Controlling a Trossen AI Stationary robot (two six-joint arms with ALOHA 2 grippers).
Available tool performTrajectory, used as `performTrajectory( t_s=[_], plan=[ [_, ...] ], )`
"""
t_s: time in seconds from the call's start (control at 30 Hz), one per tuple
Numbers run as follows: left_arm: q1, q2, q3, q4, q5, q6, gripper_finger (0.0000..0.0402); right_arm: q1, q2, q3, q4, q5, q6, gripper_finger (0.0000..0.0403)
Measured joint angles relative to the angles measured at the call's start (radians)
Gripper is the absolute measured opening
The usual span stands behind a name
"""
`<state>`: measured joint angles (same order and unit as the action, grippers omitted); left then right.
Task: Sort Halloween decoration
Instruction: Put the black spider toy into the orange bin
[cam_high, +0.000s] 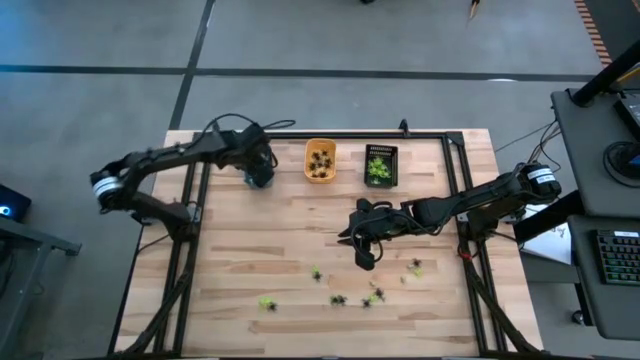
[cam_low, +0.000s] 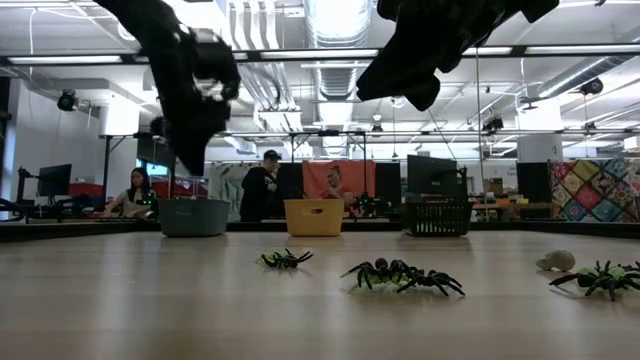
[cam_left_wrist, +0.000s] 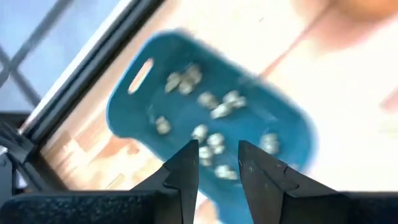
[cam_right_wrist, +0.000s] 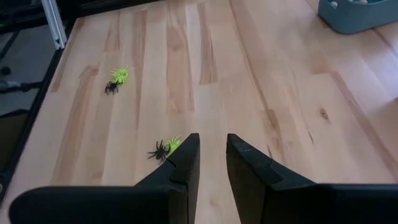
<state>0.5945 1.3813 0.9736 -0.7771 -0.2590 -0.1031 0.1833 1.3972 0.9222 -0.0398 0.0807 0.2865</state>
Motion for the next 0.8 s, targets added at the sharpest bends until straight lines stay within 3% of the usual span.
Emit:
performTrajectory(
  t_s=[0.2,0.37,0.6,0.8],
  plan=[
    [-0.217,-0.169,-0.001,0.035,0.009,-0.076,0.0089,0.000,0.000,0.000,0.005,0.000,0.048,0.0070],
    [-0.468,-0.221,-0.015,0.170,-0.006,-0.114,0.0086,0.000,0.000,0.000,0.005,-0.001,0.195,0.0070],
    [-0.802,-0.181,-0.058,0.389,-0.183,-0.120,0.0083,0.009,0.000,0.000,0.001,-0.002,0.369,0.0070],
    [-0.984,-0.064,-0.058,0.500,-0.319,-0.120,0.0083,0.035,0.000,0.000,0.000,-0.006,0.444,0.0070]
  ],
)
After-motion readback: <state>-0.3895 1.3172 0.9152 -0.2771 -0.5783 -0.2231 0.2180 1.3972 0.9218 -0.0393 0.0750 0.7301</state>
